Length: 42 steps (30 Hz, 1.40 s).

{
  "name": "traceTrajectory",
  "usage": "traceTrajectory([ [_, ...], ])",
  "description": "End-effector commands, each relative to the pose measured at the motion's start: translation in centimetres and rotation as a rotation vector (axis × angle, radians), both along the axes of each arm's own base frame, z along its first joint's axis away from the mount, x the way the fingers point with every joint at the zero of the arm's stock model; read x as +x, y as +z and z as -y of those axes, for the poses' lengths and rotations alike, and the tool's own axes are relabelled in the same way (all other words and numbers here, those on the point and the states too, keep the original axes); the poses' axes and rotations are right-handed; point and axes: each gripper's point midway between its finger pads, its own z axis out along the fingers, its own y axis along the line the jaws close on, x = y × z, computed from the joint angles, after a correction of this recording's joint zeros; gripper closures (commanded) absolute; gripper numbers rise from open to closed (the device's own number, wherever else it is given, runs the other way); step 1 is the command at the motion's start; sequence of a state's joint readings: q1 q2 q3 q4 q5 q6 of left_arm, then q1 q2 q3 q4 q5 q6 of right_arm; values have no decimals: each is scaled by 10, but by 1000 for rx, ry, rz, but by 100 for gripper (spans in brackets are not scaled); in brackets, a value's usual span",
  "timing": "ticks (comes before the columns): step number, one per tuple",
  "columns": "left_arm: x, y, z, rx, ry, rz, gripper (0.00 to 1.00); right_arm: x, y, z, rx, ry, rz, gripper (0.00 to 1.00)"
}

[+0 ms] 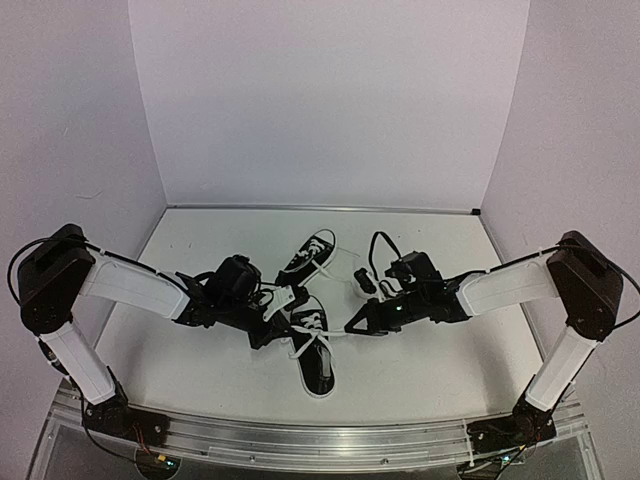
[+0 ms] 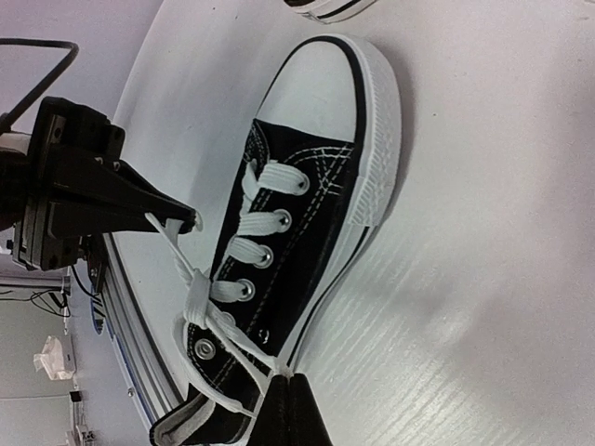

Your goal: Tie the shoes

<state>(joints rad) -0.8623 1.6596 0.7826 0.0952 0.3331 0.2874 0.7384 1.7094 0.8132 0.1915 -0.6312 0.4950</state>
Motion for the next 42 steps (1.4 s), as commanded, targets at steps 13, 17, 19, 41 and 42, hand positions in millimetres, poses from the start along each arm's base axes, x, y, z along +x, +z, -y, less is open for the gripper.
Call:
traceTrajectory([
  [13,8,-7,-16,49,74,19,100,3,-11,30,-54,-67,21,100],
  [17,7,-9,-16,53,75,14,100,3,-12,33,-54,-69,18,100],
  [19,8,-9,-16,54,78,14,100,2,-12,33,-51,-64,16,100],
  [41,5,59,-20,-60,97,87,55,-47,35,4,110,238,25,48],
  [42,4,64,-21,-70,102,90,54,-43,38,7,109,224,35,46],
])
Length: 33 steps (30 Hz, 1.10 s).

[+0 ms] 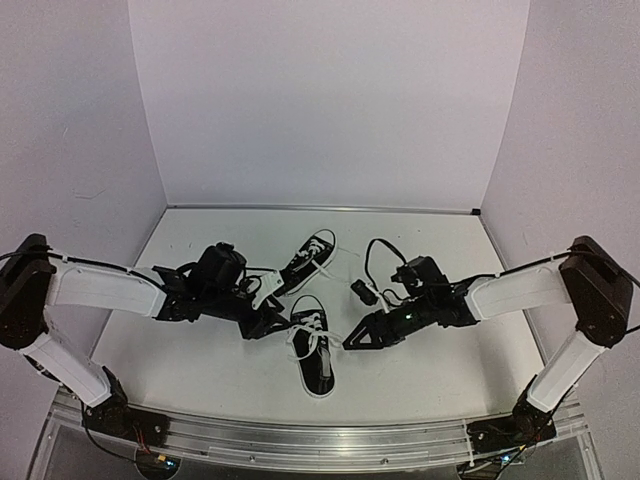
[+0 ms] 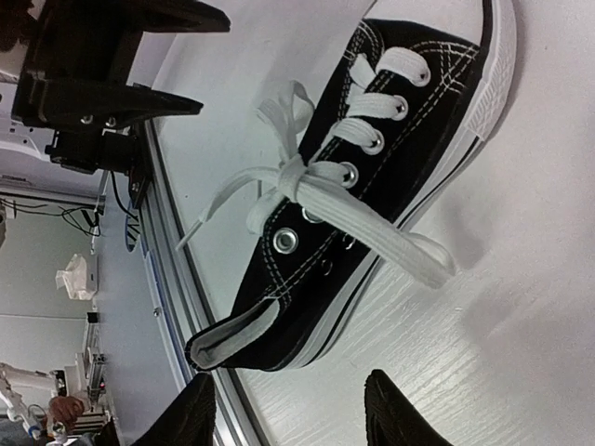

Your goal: Tie the shoes

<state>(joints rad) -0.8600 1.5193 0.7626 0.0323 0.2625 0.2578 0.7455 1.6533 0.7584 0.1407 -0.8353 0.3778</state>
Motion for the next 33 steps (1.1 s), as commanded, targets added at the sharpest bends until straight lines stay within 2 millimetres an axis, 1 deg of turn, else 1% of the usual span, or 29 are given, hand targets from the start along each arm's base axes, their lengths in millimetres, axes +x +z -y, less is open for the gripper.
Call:
traceTrajectory([
  [1,0,36,-7,-63,32,43,52,11,31,8,47,-12,80,45],
  [3,-2,46,-6,-92,34,41,52,24,39,13,57,-44,106,43],
  [5,-7,53,1,-121,30,19,52,39,45,16,56,-77,134,43],
  [8,-16,58,18,-145,2,-19,51,59,41,12,32,-103,156,44],
  [10,-23,55,33,-117,-23,-42,50,67,31,8,13,-99,148,46],
  [11,-26,46,37,-84,-26,-61,50,70,27,6,5,-96,145,46],
  [13,-30,40,48,-45,-40,-84,50,76,18,3,-12,-95,142,47],
  [15,-33,31,55,-16,-45,-109,50,83,10,2,-33,-100,149,49],
  [20,-33,23,65,-1,-44,-147,50,101,-14,-1,-93,-106,176,55],
  [23,-31,19,68,13,-41,-160,50,100,-25,-6,-91,-67,166,58],
  [29,-30,8,69,49,-35,-182,49,88,-40,-12,-61,12,127,59],
  [31,-30,4,69,58,-31,-185,52,81,-41,-16,-37,47,105,59],
  [33,-27,2,69,71,-22,-183,57,74,-42,-20,-21,78,92,59],
])
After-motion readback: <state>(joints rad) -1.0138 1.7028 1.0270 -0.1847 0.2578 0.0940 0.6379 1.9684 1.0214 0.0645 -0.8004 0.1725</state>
